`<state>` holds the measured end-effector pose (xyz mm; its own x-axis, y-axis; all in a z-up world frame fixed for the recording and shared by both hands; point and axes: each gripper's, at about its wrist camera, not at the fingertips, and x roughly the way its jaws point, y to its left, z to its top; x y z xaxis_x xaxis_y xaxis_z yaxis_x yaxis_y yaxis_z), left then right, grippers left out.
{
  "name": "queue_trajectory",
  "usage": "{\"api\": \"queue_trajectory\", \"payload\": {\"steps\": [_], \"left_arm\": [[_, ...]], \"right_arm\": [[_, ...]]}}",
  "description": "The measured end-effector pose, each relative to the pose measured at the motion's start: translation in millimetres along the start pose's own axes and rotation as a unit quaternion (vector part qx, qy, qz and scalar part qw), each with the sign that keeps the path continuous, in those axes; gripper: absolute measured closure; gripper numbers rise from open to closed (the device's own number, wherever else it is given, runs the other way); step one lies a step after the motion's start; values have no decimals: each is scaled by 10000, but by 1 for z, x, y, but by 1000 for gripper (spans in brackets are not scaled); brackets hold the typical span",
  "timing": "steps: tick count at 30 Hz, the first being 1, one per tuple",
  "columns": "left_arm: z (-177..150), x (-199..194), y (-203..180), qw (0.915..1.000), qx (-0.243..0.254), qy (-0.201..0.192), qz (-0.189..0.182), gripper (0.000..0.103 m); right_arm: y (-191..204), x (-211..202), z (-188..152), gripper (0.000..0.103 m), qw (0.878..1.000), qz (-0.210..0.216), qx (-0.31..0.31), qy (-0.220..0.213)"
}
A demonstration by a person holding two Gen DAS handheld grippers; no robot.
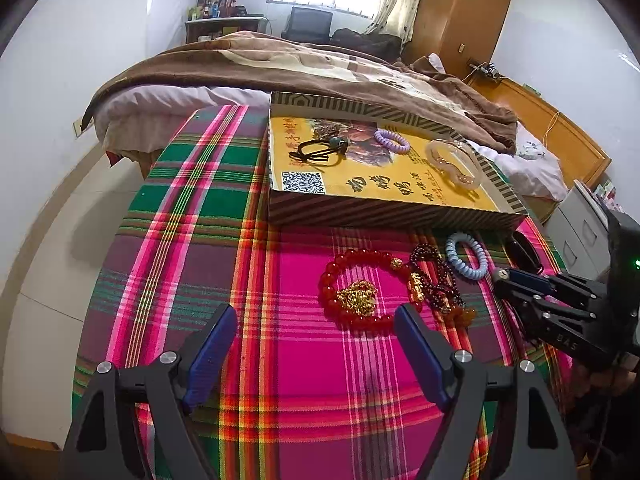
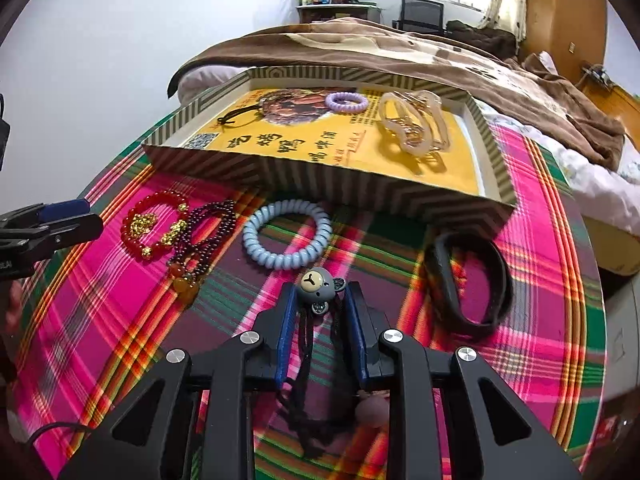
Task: Organize jewelry
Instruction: 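Close the right gripper on the black hair tie with bear charm, then grasp the red bead bracelet with the left gripper while the right holds the hair tie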
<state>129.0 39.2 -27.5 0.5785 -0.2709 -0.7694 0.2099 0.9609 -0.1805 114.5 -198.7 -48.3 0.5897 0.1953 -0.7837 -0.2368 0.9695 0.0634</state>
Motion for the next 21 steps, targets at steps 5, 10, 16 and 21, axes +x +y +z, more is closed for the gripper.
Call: {"api": "queue_trajectory", "payload": {"steps": [5,10,16,21], "left_arm": [[14,10,-3,9999,39,27,97,23],[28,31,-12,9987,329,202,332,23],[33,52,-18,9958,602,437,527,29],[38,63,-28,9919,979,618,516,30]], "right_arm": [[-18,-11,-7,87,9991,-35,407,-128],[-26,-22,-16,94,9982,6,555,-205],[-28,-25,-16,95,9977,88,605,-290],[-29,-25,-17,95,9973,166,642,-301]]}}
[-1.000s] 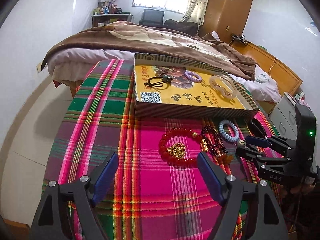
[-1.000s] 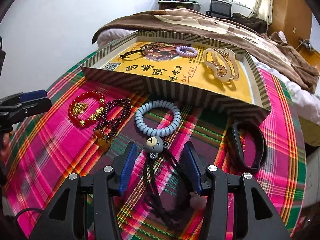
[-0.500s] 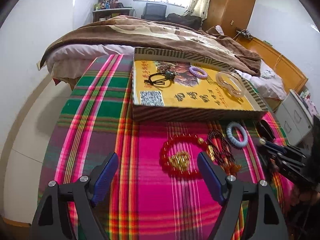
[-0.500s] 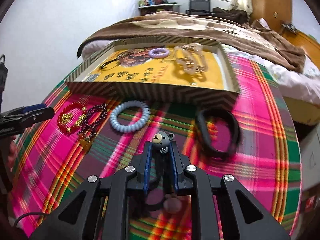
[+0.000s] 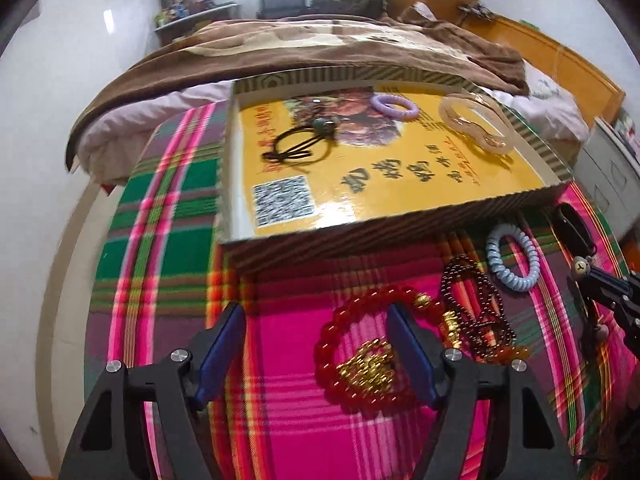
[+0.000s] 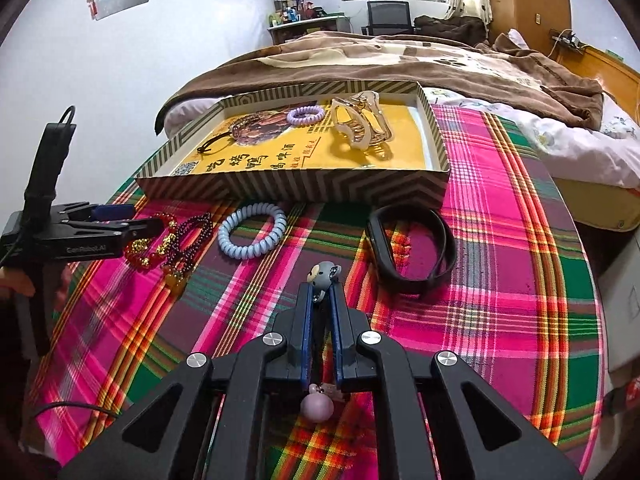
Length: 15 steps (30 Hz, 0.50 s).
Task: Organize jewelry
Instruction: 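Grasp the red bead bracelet with the left gripper while the right holds the hair tie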
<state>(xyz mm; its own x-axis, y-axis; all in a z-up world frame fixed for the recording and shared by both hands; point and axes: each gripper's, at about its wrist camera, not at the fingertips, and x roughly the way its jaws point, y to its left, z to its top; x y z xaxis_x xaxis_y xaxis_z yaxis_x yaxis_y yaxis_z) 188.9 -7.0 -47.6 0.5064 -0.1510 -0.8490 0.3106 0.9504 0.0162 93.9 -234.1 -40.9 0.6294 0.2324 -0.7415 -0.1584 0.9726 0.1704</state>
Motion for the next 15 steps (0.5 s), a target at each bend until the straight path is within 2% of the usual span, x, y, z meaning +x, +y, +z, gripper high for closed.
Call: {"api": "queue_trajectory", "payload": {"steps": [4,8,11,13,15], "left_arm": [[6,3,-8,9996,268,41,12,29],[7,4,-7,9996,273,42,-117,32],[8,3,-10,9991,363,48,-224,41],[8,2,-16,9985,469,28,-273,55],[7,0,-19,9981,518,3,-327,61]], "right_arm": [[-1,1,1,95,10000,33,31,3],[-3,2,1,95,10000,62,70,22],[-3,1,1,95,9999,72,92,18],[-3,2,1,95,9999,70,93,21],[-3,1,1,95,9999,74,99,19]]}}
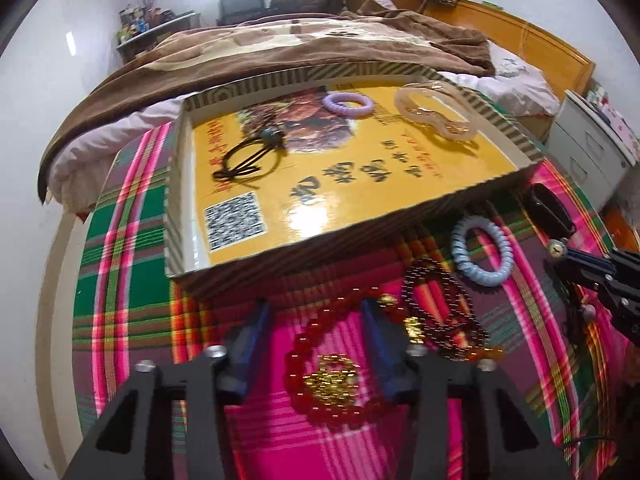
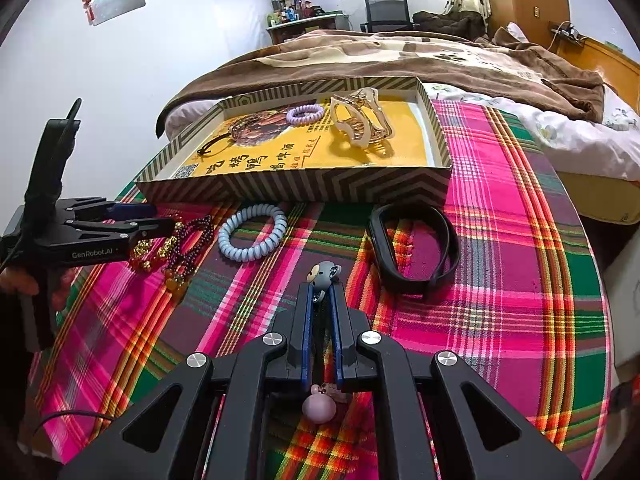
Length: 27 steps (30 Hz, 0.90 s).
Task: Organize jewelry
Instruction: 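Grasp the red bead bracelet with the left gripper while the right holds the hair tie, then carry both items into the yellow tray and open both grippers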
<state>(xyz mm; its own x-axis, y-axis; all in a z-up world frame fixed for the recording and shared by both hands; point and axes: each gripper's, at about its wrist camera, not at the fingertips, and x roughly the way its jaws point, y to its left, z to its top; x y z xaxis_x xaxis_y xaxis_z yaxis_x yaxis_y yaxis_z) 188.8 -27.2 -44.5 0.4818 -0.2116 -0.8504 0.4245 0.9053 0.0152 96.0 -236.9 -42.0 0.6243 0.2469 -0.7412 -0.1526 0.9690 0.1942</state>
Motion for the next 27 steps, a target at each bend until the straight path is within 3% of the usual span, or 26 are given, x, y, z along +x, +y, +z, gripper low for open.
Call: {"api": "queue_trajectory", "payload": {"steps": [3,6,10,16,27], "left_arm": [[-2,-2,1,10000,-42,-34,10,67],[-6,-5,3,10000,-26,-63,61,86],[-7,-6,7,9999,-63,-87,73,93],[-9,-12,7,9996,-170,-205,103,94],[-5,-76,5,9937,-366,-1037,-195,94]], "right_arm": [[0,0,0,95,10000,-13,10,-13],[0,0,0,95,10000,-4,16,-15],[0,-1,-1,95,10000,-5,28,-28],[-1,-2,-1,95,10000,-16,64,-57],[3,-21,1,95,9993,138,67,-343]]}}
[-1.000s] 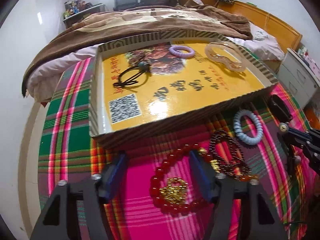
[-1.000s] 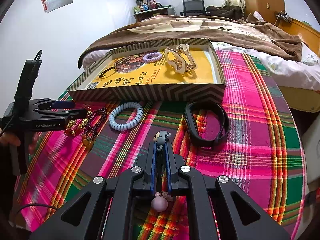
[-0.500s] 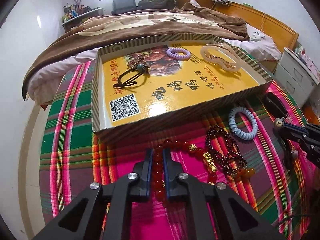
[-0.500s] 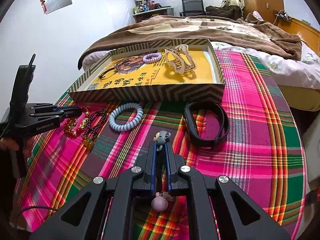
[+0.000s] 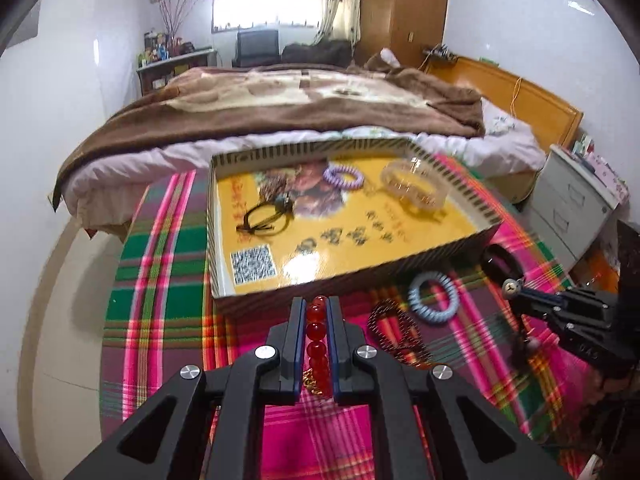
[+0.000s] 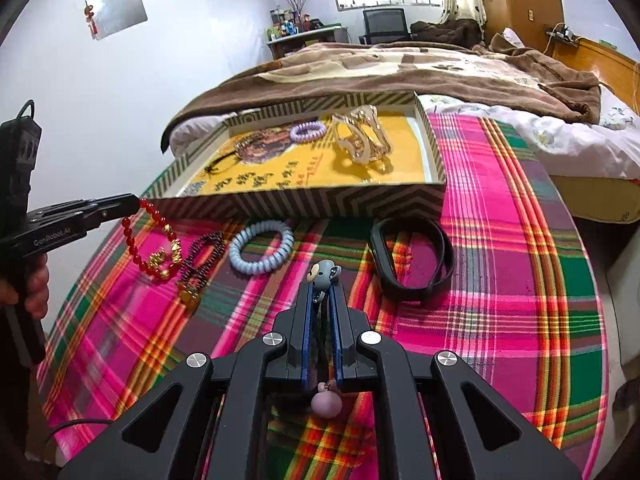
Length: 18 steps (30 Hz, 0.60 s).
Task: Organize jewelry
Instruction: 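Carry both items into the yellow tray and open both grippers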
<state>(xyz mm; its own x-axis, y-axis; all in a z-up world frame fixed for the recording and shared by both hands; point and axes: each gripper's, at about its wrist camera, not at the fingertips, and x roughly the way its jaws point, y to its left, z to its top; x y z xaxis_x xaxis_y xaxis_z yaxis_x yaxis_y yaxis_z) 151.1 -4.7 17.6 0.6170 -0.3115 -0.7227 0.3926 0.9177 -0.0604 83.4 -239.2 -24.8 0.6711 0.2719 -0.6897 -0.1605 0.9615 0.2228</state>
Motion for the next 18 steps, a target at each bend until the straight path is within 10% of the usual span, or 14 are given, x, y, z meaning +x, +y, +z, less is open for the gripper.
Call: {"api": "queue_trajectory", "payload": {"steps": [18], "left_arm": [[41,-60,-17,9970,280,-715,-129,94]], "right_arm": [[26,-51,56,96,9961,132,-307,-820]]}}
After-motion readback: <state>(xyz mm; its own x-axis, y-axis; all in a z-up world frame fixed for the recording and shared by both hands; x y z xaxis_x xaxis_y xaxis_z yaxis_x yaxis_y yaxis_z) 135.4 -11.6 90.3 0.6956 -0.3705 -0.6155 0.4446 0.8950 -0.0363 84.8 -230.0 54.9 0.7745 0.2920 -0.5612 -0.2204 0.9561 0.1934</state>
